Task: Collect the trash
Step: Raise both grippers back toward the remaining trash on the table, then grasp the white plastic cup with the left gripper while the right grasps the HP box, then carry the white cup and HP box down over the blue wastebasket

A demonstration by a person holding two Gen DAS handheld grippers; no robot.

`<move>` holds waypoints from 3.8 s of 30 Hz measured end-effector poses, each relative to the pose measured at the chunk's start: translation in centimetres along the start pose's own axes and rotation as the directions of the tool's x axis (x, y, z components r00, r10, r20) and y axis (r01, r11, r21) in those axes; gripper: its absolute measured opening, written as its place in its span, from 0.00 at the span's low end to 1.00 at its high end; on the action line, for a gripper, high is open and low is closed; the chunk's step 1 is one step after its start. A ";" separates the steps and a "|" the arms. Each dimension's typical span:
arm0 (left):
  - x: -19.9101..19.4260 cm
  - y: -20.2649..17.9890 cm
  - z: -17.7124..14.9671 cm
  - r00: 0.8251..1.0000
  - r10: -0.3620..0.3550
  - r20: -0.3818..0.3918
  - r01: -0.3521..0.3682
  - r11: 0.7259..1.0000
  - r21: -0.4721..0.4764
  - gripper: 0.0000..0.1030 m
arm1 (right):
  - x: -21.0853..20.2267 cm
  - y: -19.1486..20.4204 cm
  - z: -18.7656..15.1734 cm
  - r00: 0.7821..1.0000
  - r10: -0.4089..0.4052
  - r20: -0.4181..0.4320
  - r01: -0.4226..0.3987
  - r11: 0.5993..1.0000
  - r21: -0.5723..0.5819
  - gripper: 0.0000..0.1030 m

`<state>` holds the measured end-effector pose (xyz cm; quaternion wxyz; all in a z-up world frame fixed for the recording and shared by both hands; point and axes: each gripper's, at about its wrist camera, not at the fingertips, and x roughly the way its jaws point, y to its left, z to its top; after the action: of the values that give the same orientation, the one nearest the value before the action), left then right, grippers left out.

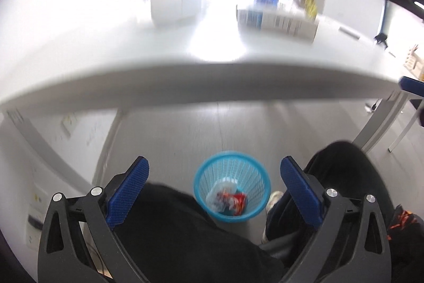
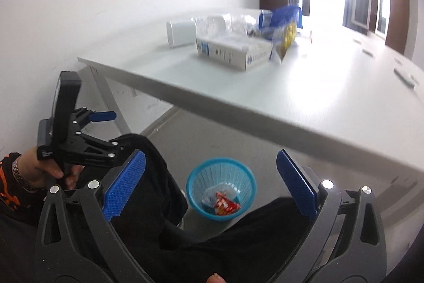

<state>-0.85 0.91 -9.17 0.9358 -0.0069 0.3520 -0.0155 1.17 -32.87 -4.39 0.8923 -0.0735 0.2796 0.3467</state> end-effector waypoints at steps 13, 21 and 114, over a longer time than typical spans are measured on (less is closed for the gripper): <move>-1.4 5.9 8.9 0.990 0.034 0.138 -0.027 0.998 -0.050 0.95 | 3.2 -1.3 10.0 0.987 0.161 -0.020 -0.162 0.967 -0.198 0.92; 2.3 8.8 13.9 0.995 0.064 0.077 -0.062 0.998 -0.032 0.95 | 8.8 -2.5 14.1 0.972 0.188 -0.141 -0.221 0.937 -0.271 0.92; -6.7 0.1 2.2 0.949 -0.313 -0.023 0.303 0.933 -0.194 0.01 | -2.0 4.7 -0.9 0.998 0.047 -0.033 -0.048 0.998 -0.031 0.70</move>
<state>-4.45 1.24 -3.08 0.9072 -0.1501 0.3712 -0.1290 -3.53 -30.84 -3.71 0.8779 -0.0865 0.2903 0.3709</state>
